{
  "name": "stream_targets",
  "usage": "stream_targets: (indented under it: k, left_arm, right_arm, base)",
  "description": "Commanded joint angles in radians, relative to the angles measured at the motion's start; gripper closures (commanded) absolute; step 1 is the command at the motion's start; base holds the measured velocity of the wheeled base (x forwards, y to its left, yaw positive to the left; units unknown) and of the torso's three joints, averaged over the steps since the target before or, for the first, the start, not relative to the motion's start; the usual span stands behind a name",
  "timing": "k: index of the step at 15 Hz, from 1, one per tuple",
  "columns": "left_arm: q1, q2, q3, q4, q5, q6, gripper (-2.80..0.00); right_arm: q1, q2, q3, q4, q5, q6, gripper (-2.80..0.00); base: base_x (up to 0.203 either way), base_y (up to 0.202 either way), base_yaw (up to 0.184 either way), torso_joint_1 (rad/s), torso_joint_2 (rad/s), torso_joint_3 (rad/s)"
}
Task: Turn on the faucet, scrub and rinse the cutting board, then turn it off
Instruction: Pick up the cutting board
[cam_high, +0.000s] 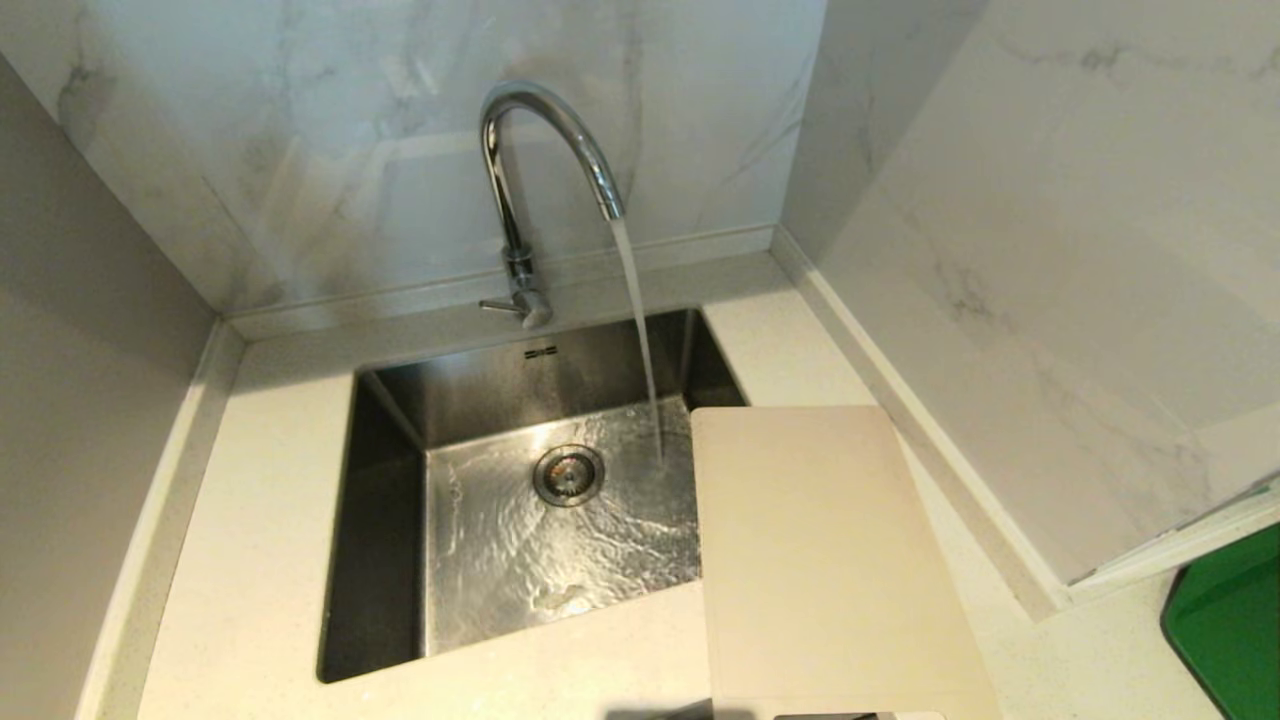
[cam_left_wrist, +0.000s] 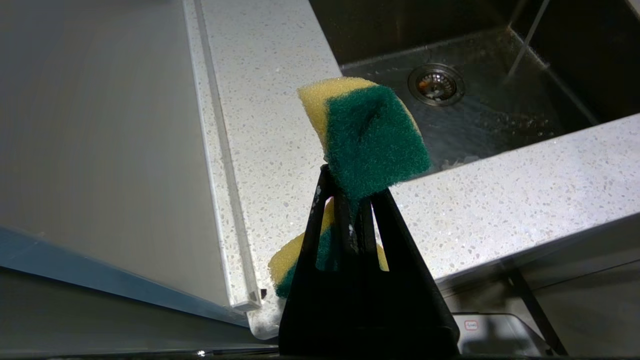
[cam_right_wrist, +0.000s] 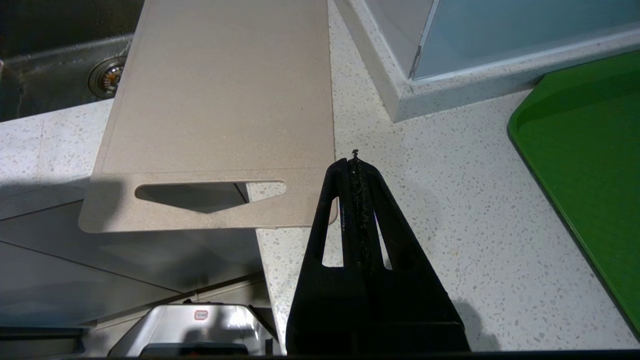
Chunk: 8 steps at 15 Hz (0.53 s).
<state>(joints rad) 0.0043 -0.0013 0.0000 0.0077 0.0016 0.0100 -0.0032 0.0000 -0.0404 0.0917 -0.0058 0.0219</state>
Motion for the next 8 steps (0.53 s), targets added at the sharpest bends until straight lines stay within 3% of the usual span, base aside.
stream_targets:
  k: [1,5,8]
  left_arm:
    - [0.000,0.000,0.002,0.000,0.000,0.001,0.00]
    - [0.000,0.000,0.002,0.000,-0.001,0.000,0.00]
    - [0.000,0.000,0.002,0.000,-0.002,-0.001,0.00]
  right_arm:
    - [0.000,-0.002,-0.001,0.000,-0.002,-0.014,0.00]
    - [0.000,0.113,-0.091,0.000,0.030,-0.023,0.00]
    - [0.000,0.292,-0.313,0.000,0.086,-0.023,0.00]
  base:
    - [0.000,0.000,0.000,0.000,0.00,0.000]
    - [0.000,0.000,0.000,0.000,0.00,0.000]
    - [0.000,0.000,0.000,0.000,0.00,0.000]
